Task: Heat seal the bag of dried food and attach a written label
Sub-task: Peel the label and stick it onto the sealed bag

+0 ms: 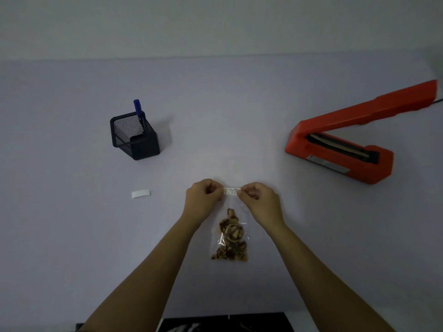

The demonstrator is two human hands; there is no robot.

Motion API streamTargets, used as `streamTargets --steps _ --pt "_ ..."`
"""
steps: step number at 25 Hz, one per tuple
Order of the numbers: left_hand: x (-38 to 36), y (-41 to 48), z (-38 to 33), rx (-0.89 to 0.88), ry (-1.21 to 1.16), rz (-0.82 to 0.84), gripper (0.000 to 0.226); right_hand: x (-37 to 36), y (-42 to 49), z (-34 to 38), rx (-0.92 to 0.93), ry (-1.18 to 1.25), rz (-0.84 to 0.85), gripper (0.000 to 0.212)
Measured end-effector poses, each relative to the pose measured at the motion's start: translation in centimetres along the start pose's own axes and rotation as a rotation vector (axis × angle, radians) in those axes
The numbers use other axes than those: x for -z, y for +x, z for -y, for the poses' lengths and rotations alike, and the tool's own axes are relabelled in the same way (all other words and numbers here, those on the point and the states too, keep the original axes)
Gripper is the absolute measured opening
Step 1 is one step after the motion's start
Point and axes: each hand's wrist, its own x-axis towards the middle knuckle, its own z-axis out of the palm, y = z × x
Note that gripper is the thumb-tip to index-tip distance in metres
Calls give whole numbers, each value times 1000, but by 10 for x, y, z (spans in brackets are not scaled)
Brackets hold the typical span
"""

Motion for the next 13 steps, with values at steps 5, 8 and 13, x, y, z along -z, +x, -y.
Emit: streamTargets --steps 5,8,13 --pt "-4 2 7 -33 96 6 7 -4 0 -5 -32 -118 18 5" --pt "-5 2 7 -66 128 -5 7 -4 3 -4 -23 -158 19 6" --pt "-9 2 3 -70 134 -40 3 -2 6 -4 -32 -213 11 7"
